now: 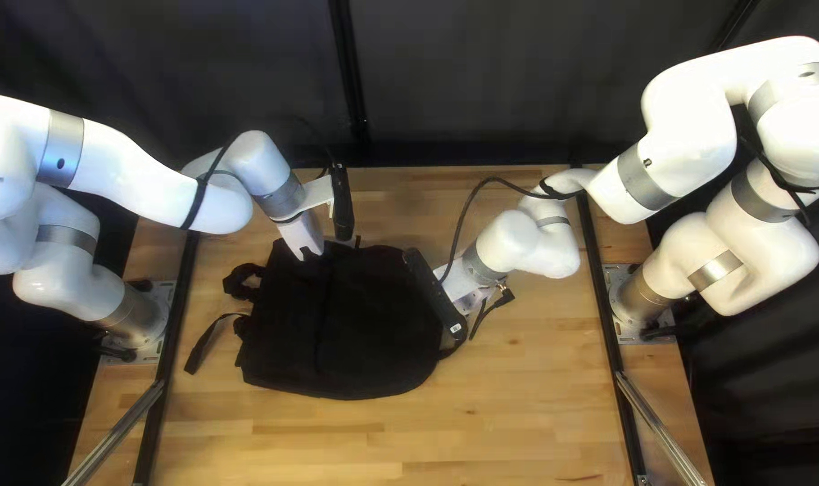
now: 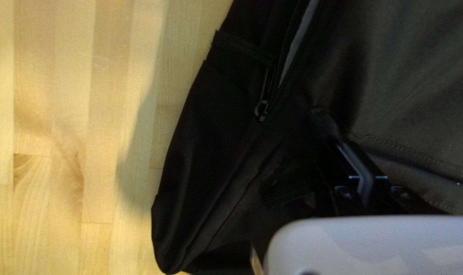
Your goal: Remove a lunch box from a kids backpack
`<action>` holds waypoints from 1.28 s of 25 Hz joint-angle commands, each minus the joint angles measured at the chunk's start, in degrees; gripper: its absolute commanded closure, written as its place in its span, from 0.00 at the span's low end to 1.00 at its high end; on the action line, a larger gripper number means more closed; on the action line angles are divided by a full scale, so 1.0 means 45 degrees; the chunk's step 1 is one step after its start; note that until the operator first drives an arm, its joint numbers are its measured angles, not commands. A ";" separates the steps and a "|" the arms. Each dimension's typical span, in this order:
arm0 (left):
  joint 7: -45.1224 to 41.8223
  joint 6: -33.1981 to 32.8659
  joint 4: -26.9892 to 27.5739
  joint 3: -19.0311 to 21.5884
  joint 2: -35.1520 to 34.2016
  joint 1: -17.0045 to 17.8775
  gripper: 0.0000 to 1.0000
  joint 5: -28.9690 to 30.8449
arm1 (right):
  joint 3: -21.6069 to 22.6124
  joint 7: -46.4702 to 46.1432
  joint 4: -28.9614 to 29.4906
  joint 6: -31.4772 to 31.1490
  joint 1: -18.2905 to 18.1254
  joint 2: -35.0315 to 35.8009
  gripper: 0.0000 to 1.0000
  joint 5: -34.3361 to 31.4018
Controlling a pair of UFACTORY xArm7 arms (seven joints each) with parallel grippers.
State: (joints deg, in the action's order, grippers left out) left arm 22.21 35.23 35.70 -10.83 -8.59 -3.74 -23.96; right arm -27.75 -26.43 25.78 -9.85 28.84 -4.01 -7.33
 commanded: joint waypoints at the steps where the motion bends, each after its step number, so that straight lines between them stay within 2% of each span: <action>1: -0.0011 -0.0005 -0.0020 -0.0009 -0.0011 -0.0013 1.00 0.0006 | 0.0049 -0.0160 0.0301 -0.0413 0.0173 0.0088 1.00 0.0323; 9: -0.0193 -0.0179 -0.0003 0.0001 0.0135 -0.0034 1.00 -0.0005 | 0.0016 -0.1607 0.0481 -0.0296 0.0635 0.0412 1.00 0.2233; 16: -0.0098 -0.0294 -0.0046 -0.0035 0.0249 -0.0017 1.00 -0.0246 | 0.0083 -0.1595 0.0514 -0.0422 0.0724 0.0364 1.00 0.2385; 19: -0.0260 -0.0126 -0.0085 0.0012 0.0063 -0.0004 0.99 -0.0209 | 0.0114 -0.1272 0.0472 -0.0527 0.0619 0.0225 1.00 0.1995; 20: -0.0295 -0.0070 -0.0097 0.0035 -0.0039 0.0013 0.08 -0.0216 | 0.0117 -0.1194 0.0450 -0.0542 0.0582 0.0189 1.00 0.1890; 21: -0.0304 -0.0010 -0.0079 0.0051 -0.0100 0.0030 0.00 -0.0219 | 0.0108 -0.1088 0.0403 -0.0562 0.0510 0.0111 1.00 0.1721; 26: 0.0142 0.0366 0.0076 0.0300 -0.0693 0.0462 0.00 -0.0456 | 0.0199 -0.0470 0.0349 -0.0837 0.0123 -0.0286 1.00 0.0808; 32: 0.2852 -0.1469 -0.1016 0.0345 -0.1389 0.1230 0.00 -0.0799 | 0.0248 -0.0294 0.0131 -0.0658 0.0019 -0.0414 1.00 0.0507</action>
State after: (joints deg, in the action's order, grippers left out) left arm 29.43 32.95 33.36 -8.92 -14.04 0.21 -26.19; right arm -26.71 -27.94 26.78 -13.18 29.04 -5.70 -4.70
